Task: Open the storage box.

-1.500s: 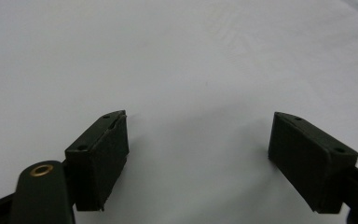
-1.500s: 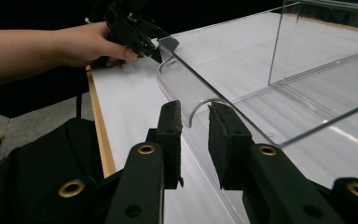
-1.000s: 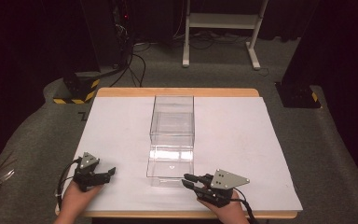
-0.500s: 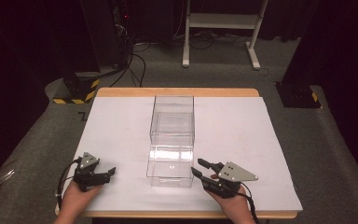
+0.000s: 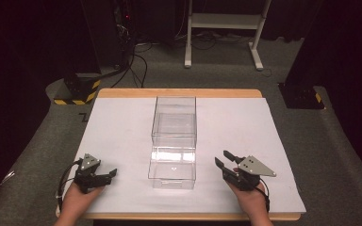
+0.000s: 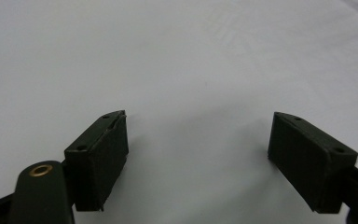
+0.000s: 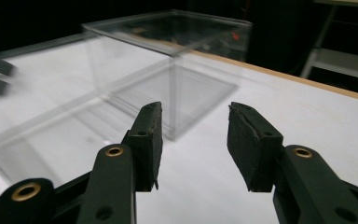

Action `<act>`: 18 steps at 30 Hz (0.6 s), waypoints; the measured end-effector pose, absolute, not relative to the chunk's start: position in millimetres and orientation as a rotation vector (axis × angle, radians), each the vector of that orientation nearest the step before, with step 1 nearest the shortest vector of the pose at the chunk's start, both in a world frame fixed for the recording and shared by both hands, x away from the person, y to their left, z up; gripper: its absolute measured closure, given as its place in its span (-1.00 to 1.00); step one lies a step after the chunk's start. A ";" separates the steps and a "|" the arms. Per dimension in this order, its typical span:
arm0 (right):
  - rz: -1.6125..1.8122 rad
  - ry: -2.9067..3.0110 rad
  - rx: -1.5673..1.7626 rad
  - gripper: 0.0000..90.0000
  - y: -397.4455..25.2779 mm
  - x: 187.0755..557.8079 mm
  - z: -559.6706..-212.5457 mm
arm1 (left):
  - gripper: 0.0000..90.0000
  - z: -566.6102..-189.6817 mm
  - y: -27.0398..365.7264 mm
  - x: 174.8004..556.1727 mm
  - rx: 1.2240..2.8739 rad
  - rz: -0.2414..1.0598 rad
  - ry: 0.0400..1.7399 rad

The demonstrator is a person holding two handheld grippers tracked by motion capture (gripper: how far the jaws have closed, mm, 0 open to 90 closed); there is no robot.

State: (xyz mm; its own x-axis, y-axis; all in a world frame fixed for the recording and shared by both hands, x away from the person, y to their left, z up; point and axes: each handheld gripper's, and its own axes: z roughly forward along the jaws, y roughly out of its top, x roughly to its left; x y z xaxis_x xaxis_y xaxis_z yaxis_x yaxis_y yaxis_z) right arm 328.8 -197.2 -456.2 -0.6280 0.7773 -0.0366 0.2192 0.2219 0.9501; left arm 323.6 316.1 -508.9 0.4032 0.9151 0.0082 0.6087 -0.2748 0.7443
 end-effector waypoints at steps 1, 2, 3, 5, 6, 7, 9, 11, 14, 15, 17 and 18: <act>1.385 1.978 0.925 0.21 -201.5 330.5 -457.7 | -0.55 -508.9 316.2 323.6 1.994 0.587 1.295; 1.363 1.971 0.936 0.20 -204.4 331.7 -458.9 | -0.55 -508.9 316.2 323.7 1.994 0.587 1.295; 1.327 1.961 0.958 0.19 -209.3 333.9 -461.0 | -0.55 -508.9 316.3 323.7 1.995 0.585 1.295; 1.262 1.953 0.994 0.18 -216.3 337.9 -464.5 | -0.55 -508.9 316.3 323.7 1.995 0.584 1.295; 1.231 1.948 1.010 0.17 -219.6 339.6 -466.5 | -0.55 -508.9 316.3 323.7 1.995 0.584 1.295; 1.207 1.950 1.025 0.16 -223.1 341.6 -468.4 | -0.55 -508.9 316.3 323.7 1.994 0.584 1.295; 1.137 1.953 1.047 0.15 -229.2 344.7 -472.2 | -0.55 -508.9 316.3 323.7 1.994 0.584 1.295; 1.096 1.961 1.082 0.11 -234.9 347.8 -475.5 | -0.55 -508.9 316.3 323.7 1.994 0.584 1.295; 1.042 1.973 1.139 0.08 -242.0 351.6 -480.1 | -0.55 -508.9 316.4 323.7 1.994 0.584 1.295; 1.028 1.979 1.162 0.05 -244.2 353.2 -481.6 | -0.55 -508.9 316.4 323.7 1.994 0.584 1.295; 0.994 2.000 1.224 0.00 -247.1 356.4 -486.8 | -0.55 -508.9 316.4 323.7 1.994 0.584 1.295; 0.985 2.012 1.247 -0.03 -247.3 357.8 -488.6 | -0.55 -508.9 316.4 323.7 1.994 0.584 1.295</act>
State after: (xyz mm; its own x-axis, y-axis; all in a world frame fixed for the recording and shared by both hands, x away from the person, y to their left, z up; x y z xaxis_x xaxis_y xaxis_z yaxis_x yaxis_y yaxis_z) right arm 357.8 -247.3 -488.6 -0.4029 0.9113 -0.0854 0.4912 0.2940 0.8199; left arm 323.7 316.4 -508.9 0.4047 0.9144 0.0053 0.6095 -0.2741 0.7439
